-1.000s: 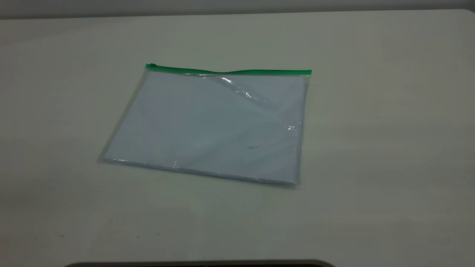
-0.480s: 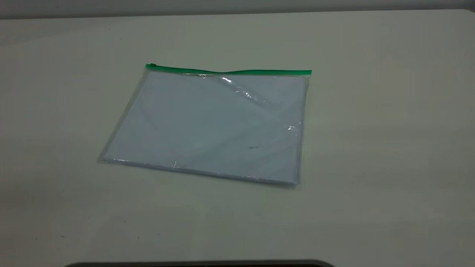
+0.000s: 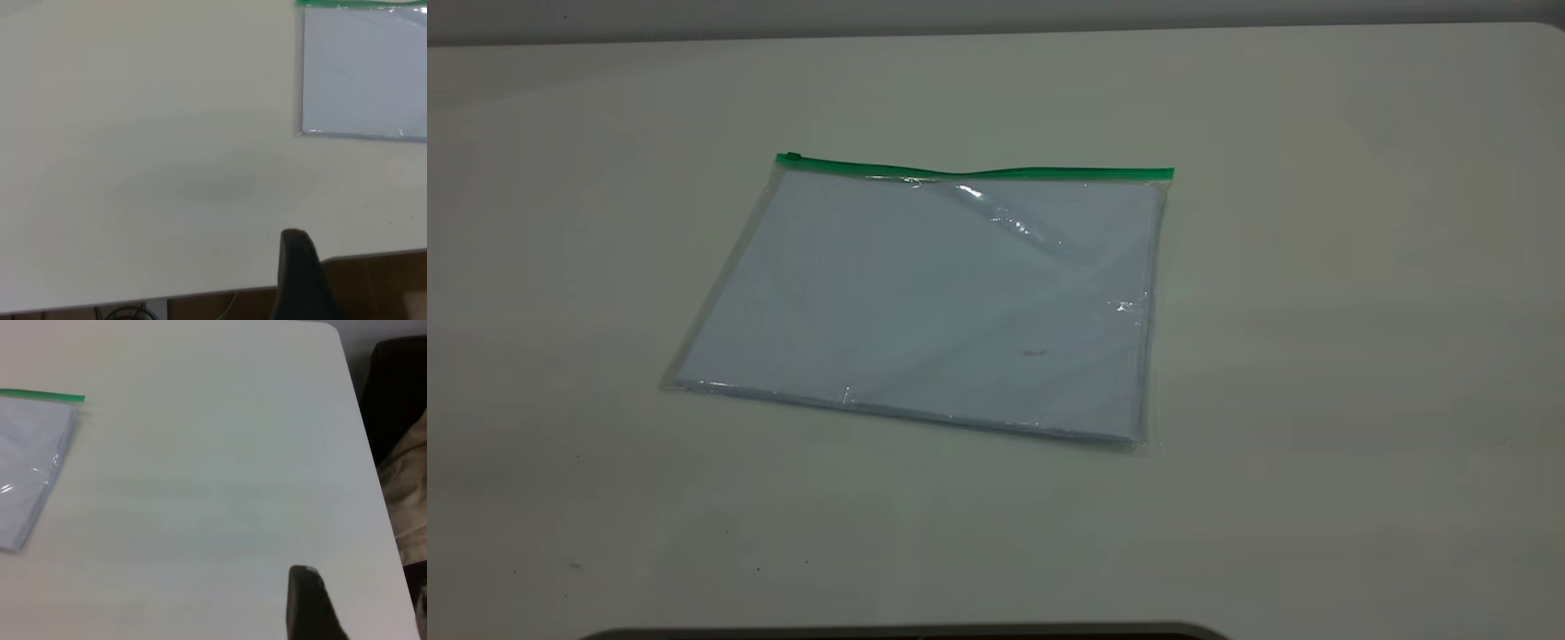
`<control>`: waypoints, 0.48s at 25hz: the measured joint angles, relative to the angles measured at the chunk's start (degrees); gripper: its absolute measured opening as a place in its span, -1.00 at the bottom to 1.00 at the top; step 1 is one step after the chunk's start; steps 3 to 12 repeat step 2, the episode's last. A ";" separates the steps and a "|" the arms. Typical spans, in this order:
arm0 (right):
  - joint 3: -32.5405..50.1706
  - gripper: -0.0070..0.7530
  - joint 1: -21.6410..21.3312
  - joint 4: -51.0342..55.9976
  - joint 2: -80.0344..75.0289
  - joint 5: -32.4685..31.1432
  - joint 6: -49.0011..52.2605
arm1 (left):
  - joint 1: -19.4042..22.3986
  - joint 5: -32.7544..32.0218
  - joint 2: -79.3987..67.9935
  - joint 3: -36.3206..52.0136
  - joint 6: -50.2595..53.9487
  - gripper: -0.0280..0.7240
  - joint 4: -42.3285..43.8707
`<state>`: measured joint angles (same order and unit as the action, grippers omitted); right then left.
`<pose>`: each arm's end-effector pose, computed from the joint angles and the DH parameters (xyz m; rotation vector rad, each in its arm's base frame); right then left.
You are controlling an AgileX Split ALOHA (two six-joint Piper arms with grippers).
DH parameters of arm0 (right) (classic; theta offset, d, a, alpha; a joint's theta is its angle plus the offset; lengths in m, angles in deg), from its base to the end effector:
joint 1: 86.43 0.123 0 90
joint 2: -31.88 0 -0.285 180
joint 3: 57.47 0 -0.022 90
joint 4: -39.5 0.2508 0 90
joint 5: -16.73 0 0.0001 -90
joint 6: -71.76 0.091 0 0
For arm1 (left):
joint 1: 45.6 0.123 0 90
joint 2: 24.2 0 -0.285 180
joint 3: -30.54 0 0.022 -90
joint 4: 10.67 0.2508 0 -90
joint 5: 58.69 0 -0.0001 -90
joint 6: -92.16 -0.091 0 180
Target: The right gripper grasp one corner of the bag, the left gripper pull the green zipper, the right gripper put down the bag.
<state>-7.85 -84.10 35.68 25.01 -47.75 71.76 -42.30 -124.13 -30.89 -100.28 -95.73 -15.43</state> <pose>-0.0079 -0.0058 0.2671 -0.0373 2.1096 -0.0564 -0.0099 -0.0075 0.2680 0.0931 2.1122 0.0159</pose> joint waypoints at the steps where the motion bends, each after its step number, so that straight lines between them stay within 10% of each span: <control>1: 0.00 0.13 0.00 0.00 0.00 0.00 0.00 | 0.00 0.00 0.00 0.00 0.00 0.46 0.00; 12: 0.00 0.13 0.00 0.00 0.00 0.00 0.00 | 0.00 0.00 0.00 0.00 0.00 0.46 0.00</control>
